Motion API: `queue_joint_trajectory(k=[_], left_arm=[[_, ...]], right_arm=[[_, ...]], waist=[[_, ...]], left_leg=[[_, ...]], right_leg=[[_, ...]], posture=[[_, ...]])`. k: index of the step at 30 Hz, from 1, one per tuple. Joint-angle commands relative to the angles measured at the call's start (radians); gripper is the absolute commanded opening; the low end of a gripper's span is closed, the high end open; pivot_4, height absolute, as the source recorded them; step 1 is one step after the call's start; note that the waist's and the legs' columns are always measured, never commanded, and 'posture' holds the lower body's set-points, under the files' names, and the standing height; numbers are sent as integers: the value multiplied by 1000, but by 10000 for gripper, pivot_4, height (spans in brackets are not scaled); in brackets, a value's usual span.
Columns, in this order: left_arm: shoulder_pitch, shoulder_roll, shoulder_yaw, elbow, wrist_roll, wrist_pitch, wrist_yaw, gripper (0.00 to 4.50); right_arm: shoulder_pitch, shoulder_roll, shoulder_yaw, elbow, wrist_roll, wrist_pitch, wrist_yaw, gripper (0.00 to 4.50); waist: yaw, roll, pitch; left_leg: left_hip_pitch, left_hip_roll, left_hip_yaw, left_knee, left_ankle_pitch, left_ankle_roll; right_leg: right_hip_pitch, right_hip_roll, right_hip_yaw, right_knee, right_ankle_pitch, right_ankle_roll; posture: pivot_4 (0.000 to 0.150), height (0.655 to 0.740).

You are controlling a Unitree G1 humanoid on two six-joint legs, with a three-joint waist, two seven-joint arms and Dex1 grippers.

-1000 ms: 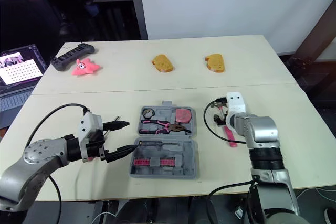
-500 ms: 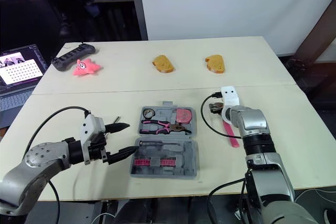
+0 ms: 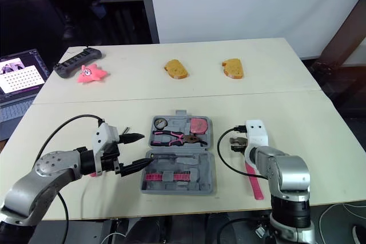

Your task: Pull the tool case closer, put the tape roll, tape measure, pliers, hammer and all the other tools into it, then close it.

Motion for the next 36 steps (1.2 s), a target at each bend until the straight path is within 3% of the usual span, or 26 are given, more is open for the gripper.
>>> queue_joint_trajectory(k=[1,11,15,20,21,25,28,31,33,36], left_arm=[[-16,5,-5,-5,1,-18,-14,45000],[-24,16,1,-15,4,-7,-28,45000],[-22,17,9,-37,-6,15,-19,45000],[-22,14,21,-61,-25,50,3,45000],[-21,15,24,-65,-28,55,7,45000],[-17,9,31,-78,-36,74,29,45000],[-5,5,24,-79,-31,67,36,45000],[-2,3,11,-73,-18,52,36,45000],[5,7,9,-75,-15,40,26,45000],[24,19,10,-88,-19,29,6,45000]], right_arm=[[44,51,-4,-93,-17,16,-30,187],[134,68,63,23,-77,-155,-67,187],[141,66,45,-20,-61,-113,-48,17939],[116,18,-61,-193,-20,72,18,41949],[125,-13,-83,-235,1,93,41,44164],[94,-177,-189,-325,174,104,170,44164],[-43,-469,-92,-298,323,104,355,44164],[-103,-785,117,-285,347,-159,639,44164],[-64,-1000,302,-209,138,-597,855,44164],[-100,-1112,487,-19,-115,-1120,1059,44164]], waist=[[0,0,0],[-2,-4,-3],[-1,-6,-4],[6,-4,-3],[6,-3,-2],[1,0,0],[-7,4,2],[-3,8,6],[7,5,7],[1,4,7]], left_leg=[[0,0,0,0,0,0],[2,0,0,0,0,0],[2,0,0,0,0,0],[1,0,-1,0,0,0],[1,-1,-1,0,0,0],[0,-1,-1,0,0,0],[1,0,1,0,0,0],[0,1,5,0,0,1],[0,5,6,0,-1,2],[-1,8,10,1,-3,2]], right_leg=[[0,0,0,0,0,0],[3,0,0,0,0,0],[3,0,0,-1,0,0],[2,0,0,-1,0,0],[2,-1,0,-1,0,0],[2,-1,0,-1,0,1],[2,0,0,-1,0,1],[1,-1,0,-2,-1,1],[3,3,-3,-3,-2,2],[4,3,-3,-7,-2,3]], posture=[[1500,7400],[1500,7400],[1500,7400],[1500,7400],[1500,7400],[1500,7400],[1500,7400],[1500,7400],[1500,7400],[1500,7400]])
